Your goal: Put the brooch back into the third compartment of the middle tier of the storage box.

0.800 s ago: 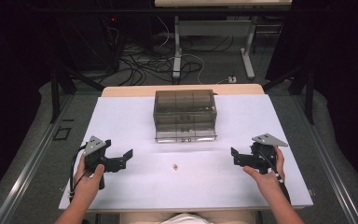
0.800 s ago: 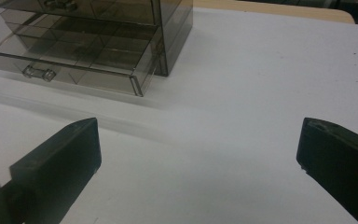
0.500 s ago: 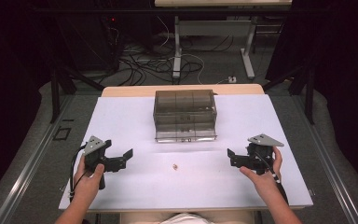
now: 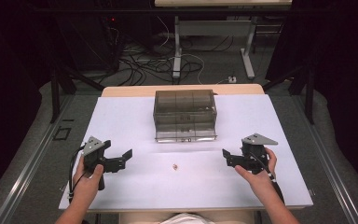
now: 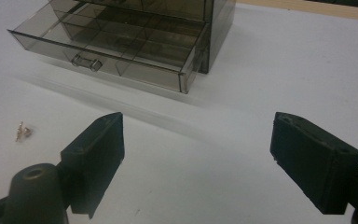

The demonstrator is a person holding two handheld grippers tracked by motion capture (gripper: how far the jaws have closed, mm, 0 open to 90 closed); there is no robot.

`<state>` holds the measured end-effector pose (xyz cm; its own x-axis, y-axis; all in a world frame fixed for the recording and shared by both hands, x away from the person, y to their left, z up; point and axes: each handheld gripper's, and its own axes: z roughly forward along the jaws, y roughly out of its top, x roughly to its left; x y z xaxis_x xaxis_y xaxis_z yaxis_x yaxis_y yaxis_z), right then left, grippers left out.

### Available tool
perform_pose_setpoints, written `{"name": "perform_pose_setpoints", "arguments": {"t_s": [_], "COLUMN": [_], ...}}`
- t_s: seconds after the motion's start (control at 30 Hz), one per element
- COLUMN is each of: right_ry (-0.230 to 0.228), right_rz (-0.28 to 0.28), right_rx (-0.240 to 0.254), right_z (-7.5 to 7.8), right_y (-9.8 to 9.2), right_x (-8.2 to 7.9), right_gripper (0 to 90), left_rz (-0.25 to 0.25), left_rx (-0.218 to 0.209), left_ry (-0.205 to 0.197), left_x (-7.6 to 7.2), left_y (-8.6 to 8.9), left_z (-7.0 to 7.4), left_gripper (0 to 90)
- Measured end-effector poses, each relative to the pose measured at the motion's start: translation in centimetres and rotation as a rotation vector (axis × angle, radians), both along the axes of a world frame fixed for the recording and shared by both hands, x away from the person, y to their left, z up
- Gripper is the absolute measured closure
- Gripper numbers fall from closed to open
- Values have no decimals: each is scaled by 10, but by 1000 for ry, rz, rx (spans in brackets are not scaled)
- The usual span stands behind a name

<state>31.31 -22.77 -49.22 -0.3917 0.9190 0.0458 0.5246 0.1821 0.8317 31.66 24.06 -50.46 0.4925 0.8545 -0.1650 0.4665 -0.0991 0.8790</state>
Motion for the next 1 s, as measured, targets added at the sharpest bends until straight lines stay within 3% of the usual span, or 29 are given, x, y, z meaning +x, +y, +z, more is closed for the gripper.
{"name": "perform_pose_setpoints", "arguments": {"t_s": [0.47, 1.0], "right_ry": [6, 70], "right_rz": [69, 159], "right_rx": [-6, 20], "right_z": [11, 12], "right_y": [22, 56], "right_x": [6, 12], "right_gripper": [215, 288], "left_rz": [4, 8], "left_rx": [2, -4], "left_ry": [1, -2], "left_x": [-1, -3], "left_y": [1, 2], "left_z": [0, 1], "left_gripper": [21, 21]}}
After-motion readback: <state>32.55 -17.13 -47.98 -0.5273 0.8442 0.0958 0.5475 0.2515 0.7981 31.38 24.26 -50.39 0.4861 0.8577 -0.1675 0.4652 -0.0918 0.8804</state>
